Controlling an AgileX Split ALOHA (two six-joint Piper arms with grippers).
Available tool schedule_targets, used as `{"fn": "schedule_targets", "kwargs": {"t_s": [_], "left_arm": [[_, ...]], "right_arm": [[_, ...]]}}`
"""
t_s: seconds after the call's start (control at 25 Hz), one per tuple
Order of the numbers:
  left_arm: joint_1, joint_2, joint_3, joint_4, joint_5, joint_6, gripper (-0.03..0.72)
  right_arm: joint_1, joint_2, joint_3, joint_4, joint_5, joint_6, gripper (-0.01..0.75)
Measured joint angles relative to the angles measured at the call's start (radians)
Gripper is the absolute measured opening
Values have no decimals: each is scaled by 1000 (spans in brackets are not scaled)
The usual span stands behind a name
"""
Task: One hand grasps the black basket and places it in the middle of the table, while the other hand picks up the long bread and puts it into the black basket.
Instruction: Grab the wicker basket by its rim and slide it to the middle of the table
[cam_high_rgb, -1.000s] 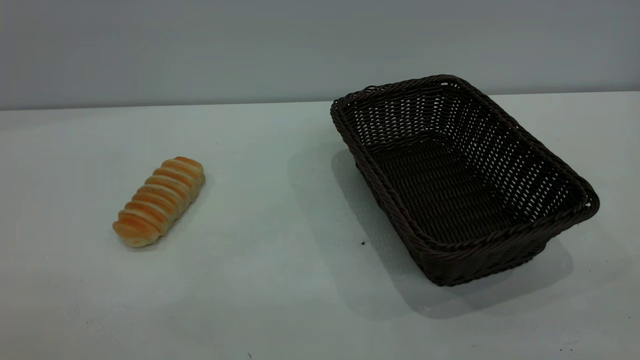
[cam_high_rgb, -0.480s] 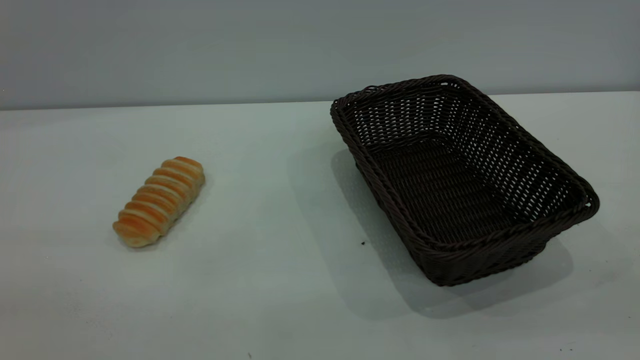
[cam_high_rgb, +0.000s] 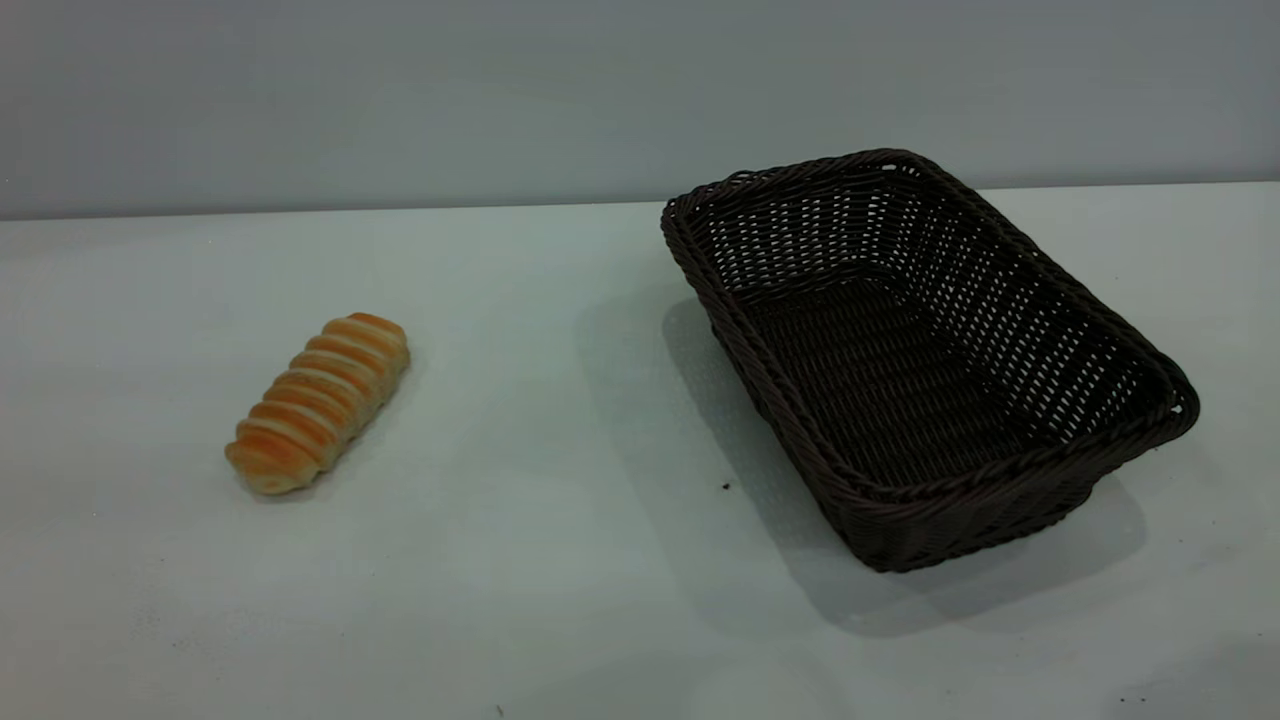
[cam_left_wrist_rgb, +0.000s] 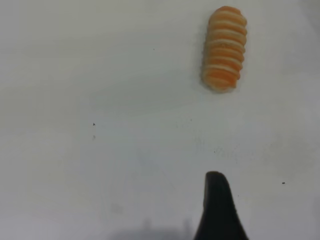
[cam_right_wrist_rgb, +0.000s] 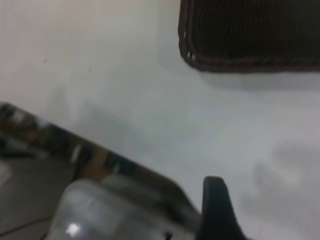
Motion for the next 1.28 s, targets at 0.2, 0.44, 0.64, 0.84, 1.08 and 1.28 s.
{"fn": "schedule_targets", "kwargs": {"t_s": [0.2, 0.44, 0.64, 0.84, 1.08, 1.28], "left_arm": [[0, 0, 0, -1, -4, 2, 540], [0, 0, 0, -1, -4, 2, 540], [0, 0, 0, -1, -4, 2, 540], [0, 0, 0, -1, -4, 3, 540], [0, 0, 0, -1, -4, 4, 541], [0, 0, 0, -1, -4, 4, 541]], "right_arm": [[62, 318, -77, 26, -43, -8, 531], [69, 537, -101, 157, -111, 36, 531], [70, 627, -101, 257, -216, 117, 531], [70, 659, -102, 291, -340, 230, 531], [70, 680, -108, 298, -384, 304, 531], [70, 703, -108, 298, -416, 366, 531]]}}
